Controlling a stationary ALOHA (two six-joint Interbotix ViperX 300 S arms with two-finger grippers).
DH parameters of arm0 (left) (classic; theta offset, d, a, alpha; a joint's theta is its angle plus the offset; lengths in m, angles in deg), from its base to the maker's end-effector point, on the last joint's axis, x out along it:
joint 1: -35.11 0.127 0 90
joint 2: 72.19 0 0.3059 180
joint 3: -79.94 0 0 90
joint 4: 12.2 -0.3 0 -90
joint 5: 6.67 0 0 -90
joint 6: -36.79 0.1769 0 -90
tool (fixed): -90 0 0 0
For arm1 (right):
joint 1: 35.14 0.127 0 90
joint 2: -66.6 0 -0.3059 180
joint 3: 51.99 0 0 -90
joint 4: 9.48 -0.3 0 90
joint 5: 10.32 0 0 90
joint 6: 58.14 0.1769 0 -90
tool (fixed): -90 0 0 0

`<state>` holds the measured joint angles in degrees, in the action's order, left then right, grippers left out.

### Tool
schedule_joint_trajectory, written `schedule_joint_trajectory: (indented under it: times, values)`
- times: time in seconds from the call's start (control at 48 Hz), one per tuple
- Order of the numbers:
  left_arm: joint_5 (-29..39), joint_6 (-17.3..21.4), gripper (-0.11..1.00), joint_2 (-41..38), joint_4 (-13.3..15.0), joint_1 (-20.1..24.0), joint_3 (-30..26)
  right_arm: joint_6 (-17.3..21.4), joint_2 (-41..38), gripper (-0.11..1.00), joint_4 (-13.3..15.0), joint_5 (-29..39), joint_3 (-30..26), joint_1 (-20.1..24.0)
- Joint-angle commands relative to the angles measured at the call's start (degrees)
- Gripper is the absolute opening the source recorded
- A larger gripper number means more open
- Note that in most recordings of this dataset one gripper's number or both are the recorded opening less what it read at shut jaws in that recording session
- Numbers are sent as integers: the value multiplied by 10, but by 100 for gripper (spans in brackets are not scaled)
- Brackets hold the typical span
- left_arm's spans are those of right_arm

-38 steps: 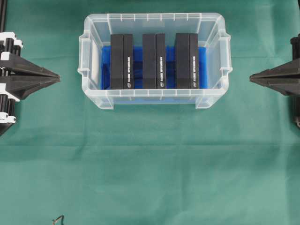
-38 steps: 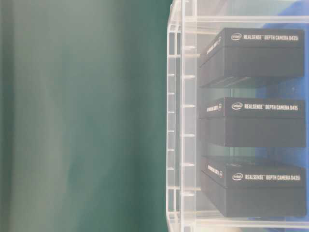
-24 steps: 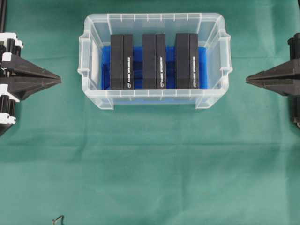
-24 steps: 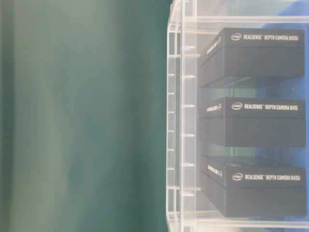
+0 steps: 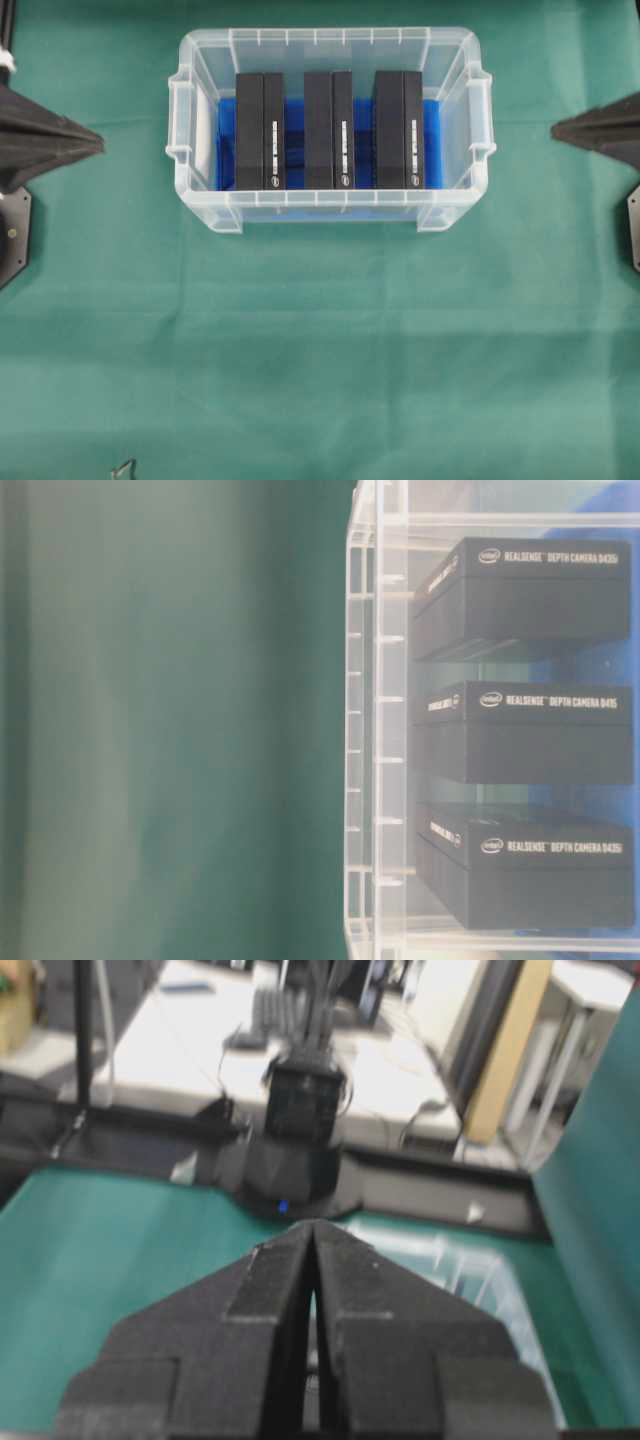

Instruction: Take the box out of the case with the right arm.

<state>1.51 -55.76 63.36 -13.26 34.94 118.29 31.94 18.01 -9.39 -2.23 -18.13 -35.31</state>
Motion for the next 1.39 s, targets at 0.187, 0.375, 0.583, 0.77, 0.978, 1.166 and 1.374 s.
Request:
schedule_joint_trajectory:
  times: [0.187, 0.375, 0.583, 0.77, 0.978, 1.166, 1.374]
  values:
    - [98, 1, 11, -14, -4, 1, -103, 2, -31, 6, -2, 67, -94, -2]
    - [112, -1, 11, -14, -4, 1, -107, 2, -38, 6, 0, 99, -102, -4]
    - [218, -13, 11, -27, -4, 1, -139, 2, -41, 6, 0, 200, -116, -7]
    - [399, -36, 11, -59, -4, 1, -185, 6, -67, 6, 4, 382, -159, -8]
    - [606, -62, 11, -116, -4, 0, -224, 7, -119, 6, 9, 613, -200, -8]
    - [739, -84, 11, -155, -4, 0, -237, 7, -164, 6, 9, 778, -218, -8]
    - [746, -85, 11, -152, -4, -1, -237, 7, -183, 6, 18, 794, -222, -9]
